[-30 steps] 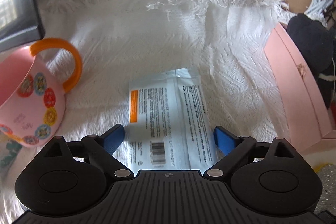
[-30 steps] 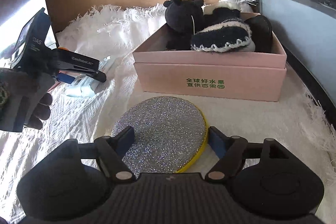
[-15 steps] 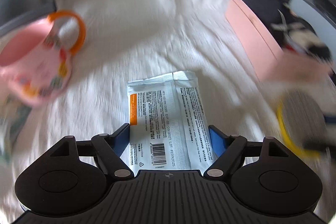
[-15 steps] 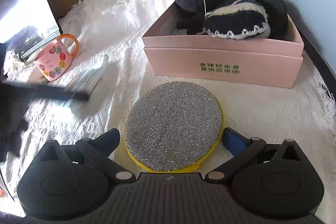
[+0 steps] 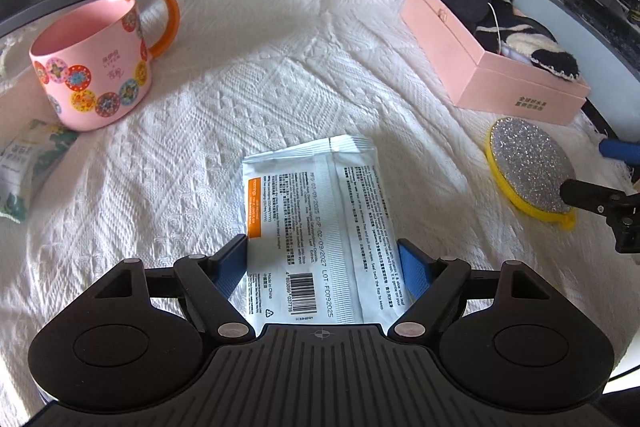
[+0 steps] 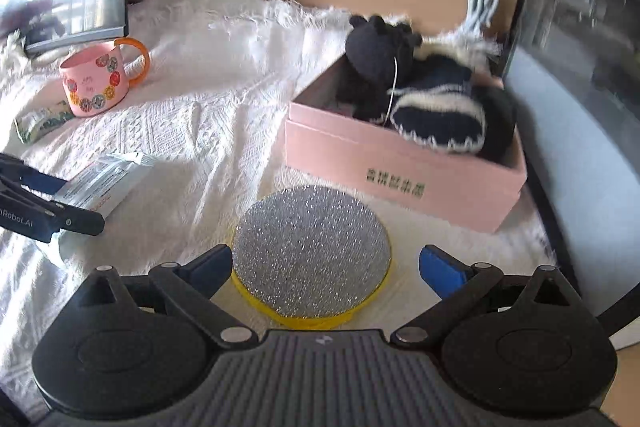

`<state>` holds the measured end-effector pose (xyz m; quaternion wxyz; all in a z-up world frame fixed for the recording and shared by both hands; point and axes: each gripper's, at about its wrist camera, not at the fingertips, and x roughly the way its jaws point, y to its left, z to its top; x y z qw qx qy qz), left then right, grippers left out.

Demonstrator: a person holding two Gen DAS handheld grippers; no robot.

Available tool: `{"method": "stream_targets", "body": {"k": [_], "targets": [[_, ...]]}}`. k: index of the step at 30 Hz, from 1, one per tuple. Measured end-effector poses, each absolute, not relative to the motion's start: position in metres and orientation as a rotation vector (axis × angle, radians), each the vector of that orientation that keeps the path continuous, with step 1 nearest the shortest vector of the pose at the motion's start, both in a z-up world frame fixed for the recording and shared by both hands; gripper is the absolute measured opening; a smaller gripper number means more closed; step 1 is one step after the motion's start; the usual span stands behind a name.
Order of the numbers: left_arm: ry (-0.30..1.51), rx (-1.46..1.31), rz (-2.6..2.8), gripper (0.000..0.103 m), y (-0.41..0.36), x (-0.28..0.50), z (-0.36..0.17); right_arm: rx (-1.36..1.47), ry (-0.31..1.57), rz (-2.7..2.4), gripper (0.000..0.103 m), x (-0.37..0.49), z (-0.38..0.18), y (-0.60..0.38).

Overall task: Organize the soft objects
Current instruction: 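Carry the wipe packet and glitter pad over the pink box with both grippers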

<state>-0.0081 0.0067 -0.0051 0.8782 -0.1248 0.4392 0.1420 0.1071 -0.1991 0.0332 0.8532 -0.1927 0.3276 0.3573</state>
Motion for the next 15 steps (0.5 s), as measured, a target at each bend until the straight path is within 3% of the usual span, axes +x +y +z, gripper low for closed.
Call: {"method": "stream_targets", "body": {"k": [15], "targets": [[0.911, -0.242, 0.292, 0.083, 0.004, -0.011, -0.005, -0.449, 0.705, 0.710, 0.100, 0.126, 0.020, -0.172]]}}
